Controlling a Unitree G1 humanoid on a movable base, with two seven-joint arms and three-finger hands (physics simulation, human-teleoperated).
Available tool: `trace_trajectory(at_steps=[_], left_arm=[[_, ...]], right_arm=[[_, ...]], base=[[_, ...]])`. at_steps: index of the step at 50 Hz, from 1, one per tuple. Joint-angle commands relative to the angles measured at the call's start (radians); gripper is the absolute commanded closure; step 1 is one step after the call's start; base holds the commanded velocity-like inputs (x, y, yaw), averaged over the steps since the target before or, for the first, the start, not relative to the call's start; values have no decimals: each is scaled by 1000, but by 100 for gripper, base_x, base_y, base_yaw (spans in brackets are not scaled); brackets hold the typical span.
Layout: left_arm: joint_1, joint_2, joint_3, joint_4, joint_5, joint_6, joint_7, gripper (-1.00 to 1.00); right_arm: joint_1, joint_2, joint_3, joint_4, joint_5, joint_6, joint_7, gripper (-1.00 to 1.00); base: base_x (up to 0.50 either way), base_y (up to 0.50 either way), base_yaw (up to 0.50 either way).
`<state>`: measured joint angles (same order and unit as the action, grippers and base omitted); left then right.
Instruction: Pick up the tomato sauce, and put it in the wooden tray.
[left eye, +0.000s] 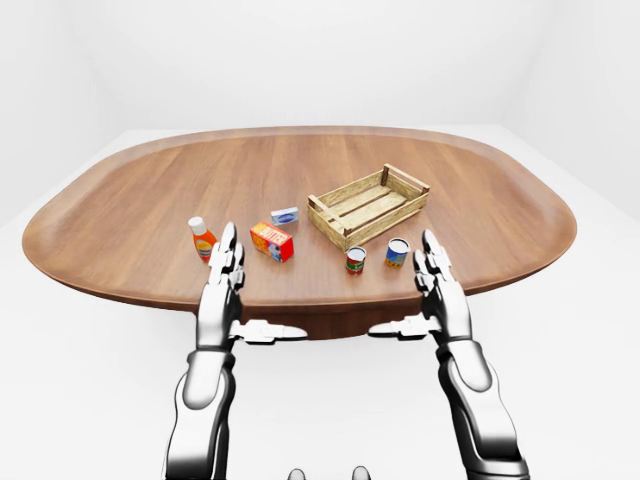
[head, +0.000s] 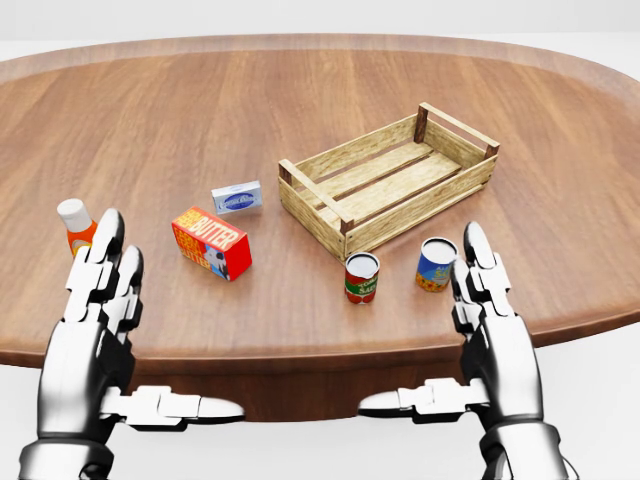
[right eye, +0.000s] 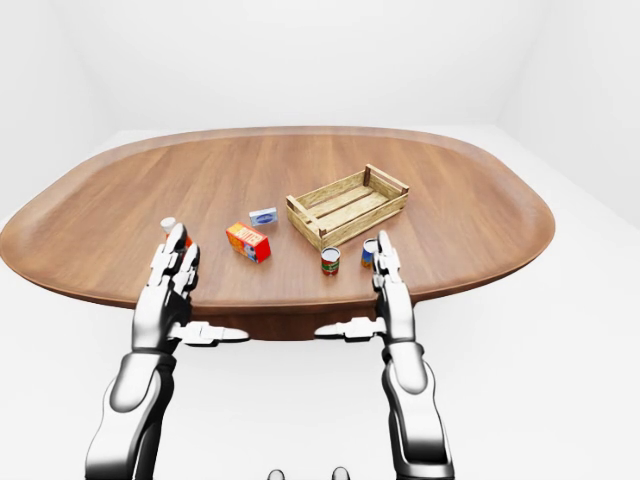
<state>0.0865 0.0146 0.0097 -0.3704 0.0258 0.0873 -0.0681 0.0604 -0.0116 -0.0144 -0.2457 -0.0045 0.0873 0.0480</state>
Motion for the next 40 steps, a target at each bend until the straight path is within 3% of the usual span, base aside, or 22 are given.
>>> trace_trajectory(at_steps=[1, 17, 40], left_arm=[[16, 1, 3, -119, 11, 0, -12, -100], [25, -1, 8, -224, 2, 0, -26, -100], [25, -1, 12, -223, 1, 0, -28, -100]], right_arm=[[14, 0, 4, -103, -5, 0, 5, -100], [46, -3, 21, -238, -9, 0, 43, -100], [47, 2, 28, -230, -24, 0, 38, -100]], base=[[0, 0, 0], [1, 0, 0], [50, 0, 0]])
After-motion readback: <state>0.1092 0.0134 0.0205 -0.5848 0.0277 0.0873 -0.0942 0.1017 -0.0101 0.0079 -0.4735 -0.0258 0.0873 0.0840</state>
